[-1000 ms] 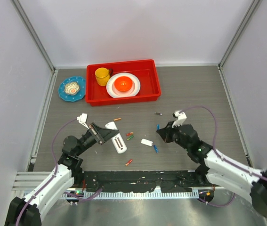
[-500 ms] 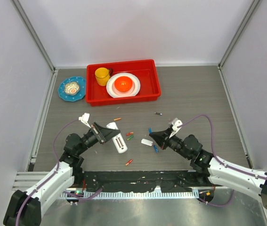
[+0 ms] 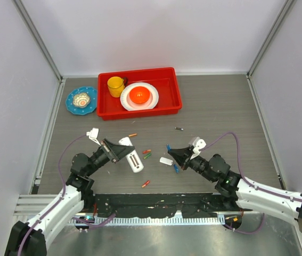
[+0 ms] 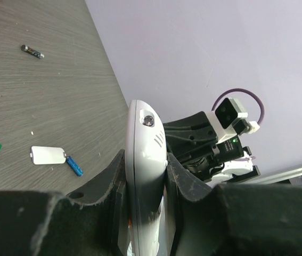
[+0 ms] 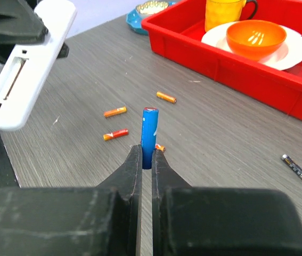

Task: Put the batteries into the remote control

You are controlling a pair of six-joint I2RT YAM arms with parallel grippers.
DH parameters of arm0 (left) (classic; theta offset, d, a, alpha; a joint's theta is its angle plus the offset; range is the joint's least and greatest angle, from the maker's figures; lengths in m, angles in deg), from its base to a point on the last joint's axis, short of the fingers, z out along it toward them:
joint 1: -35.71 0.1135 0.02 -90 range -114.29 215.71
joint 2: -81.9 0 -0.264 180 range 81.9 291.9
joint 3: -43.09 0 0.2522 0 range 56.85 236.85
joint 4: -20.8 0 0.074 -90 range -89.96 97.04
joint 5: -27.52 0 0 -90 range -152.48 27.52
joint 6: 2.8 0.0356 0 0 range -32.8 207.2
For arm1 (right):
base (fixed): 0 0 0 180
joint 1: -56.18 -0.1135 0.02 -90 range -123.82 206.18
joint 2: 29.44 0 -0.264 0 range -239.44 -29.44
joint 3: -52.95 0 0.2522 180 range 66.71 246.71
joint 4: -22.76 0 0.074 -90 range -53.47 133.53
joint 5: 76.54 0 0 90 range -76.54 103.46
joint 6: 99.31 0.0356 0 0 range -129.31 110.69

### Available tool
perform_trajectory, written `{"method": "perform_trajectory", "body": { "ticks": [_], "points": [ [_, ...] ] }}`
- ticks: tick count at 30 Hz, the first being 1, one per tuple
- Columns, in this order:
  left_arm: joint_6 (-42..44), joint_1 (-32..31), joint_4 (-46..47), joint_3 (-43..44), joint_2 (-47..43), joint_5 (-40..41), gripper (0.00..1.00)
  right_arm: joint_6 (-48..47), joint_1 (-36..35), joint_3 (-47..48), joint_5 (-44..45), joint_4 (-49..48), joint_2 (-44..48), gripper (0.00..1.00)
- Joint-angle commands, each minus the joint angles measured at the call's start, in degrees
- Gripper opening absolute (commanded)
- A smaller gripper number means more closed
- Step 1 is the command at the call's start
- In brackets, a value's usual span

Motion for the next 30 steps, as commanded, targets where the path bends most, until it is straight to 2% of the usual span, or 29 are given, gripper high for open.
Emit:
{"method": "perform_trajectory", "body": {
  "ticks": [1,5,12,19,20,22,23,24,26,27,28,30],
  "points": [
    [0.99,0.20,2.80,-1.64,-0.87,0.90,0.00,-6.58,-4.33,0.98,5.57,-2.78,-2.03,0.01],
    [1.25,0.11,3.24,-1.82,-0.69,1.33,0.00,-17.46,-9.17,-0.69,11.04,-6.81,-3.79,0.01],
    [1.34,0.20,4.39,-2.08,0.18,1.42,0.01,-26.71,-12.08,-3.77,15.96,-17.09,-5.03,0.01],
    [1.25,0.11,4.04,-2.44,-0.87,1.95,0.00,-25.42,-12.17,-5.09,18.24,-18.34,-3.53,0.01],
    [1.25,0.19,4.04,-2.52,-0.70,2.04,0.00,-23.15,-12.17,-4.22,21.38,-17.90,-3.62,0.01],
    [1.16,0.11,3.43,-2.35,-0.52,2.13,0.00,-13.51,-12.00,0.50,31.29,-6.28,-5.19,0.01],
    [1.16,0.11,2.99,-2.26,-0.35,2.21,0.00,-1.19,-11.56,9.32,35.96,2.41,-7.29,0.01],
    [1.16,0.11,2.46,-2.17,-0.17,2.65,0.00,2.85,-10.60,14.11,40.62,19.64,-12.96,0.01],
    [1.16,0.11,2.19,-2.17,0.27,2.83,0.00,9.36,-8.48,25.34,39.53,32.32,-19.76,0.01],
    [1.08,0.11,2.37,-2.17,0.88,3.09,0.00,10.35,-8.48,27.67,37.26,39.16,-22.40,0.01],
    [1.07,0.11,2.89,-2.08,1.15,3.18,0.00,11.23,-8.48,29.43,35.49,40.89,-26.34,0.01],
    [1.25,0.19,3.51,-2.00,1.85,3.01,0.00,16.39,-8.39,32.00,34.42,42.57,-28.04,0.01]
  ]
}}
